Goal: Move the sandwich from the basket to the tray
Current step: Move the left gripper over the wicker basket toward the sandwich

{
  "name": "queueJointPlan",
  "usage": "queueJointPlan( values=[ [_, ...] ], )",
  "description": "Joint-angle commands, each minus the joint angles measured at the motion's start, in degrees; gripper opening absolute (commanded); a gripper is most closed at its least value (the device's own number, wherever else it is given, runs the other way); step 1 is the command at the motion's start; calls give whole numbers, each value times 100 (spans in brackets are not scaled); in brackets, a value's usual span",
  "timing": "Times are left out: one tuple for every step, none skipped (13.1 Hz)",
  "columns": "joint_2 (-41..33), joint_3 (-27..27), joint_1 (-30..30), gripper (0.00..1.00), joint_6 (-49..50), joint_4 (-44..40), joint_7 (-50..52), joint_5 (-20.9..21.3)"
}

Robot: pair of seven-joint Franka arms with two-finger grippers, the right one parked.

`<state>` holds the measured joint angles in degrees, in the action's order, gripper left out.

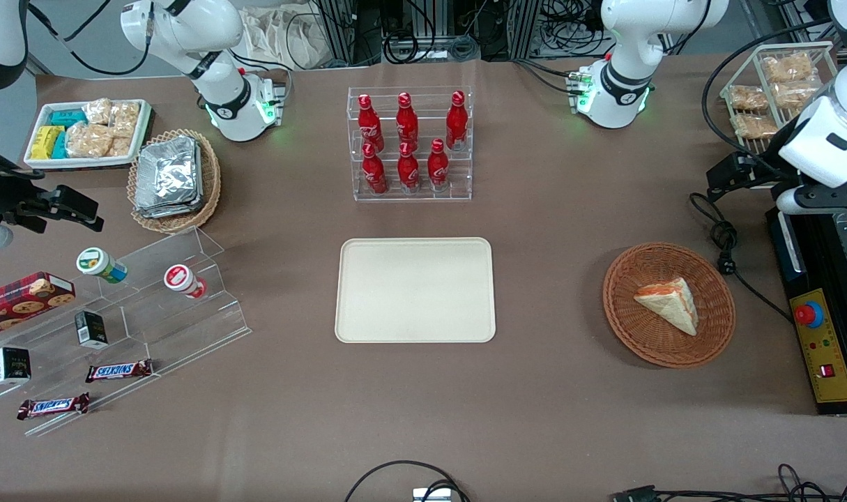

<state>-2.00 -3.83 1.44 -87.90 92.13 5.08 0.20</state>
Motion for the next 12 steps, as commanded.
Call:
queueJointPlan(
  values=[
    [-10,49,49,100,-52,7,54,-47],
    [-2,49,49,100,-43,-2,80,-38],
    [16,58,49,100,-60,15,37,-38],
    [112,67,41,100,-69,-2,36,-29],
    [182,76,23,100,-87,7,45,-29],
    [279,84,-3,100,-157,59,54,6],
    [462,189,-12,100,-253,94,167,15],
    [638,364,-4,100,-350,112,421,-2],
    [849,488,-3,100,-446,112,850,-63],
    [1068,576,-3,100,-491,121,1463,-64],
    [1314,594,-3,100,-657,121,2052,-55],
    [1543,603,-3,100,-989,165,2554,-64]
  ],
)
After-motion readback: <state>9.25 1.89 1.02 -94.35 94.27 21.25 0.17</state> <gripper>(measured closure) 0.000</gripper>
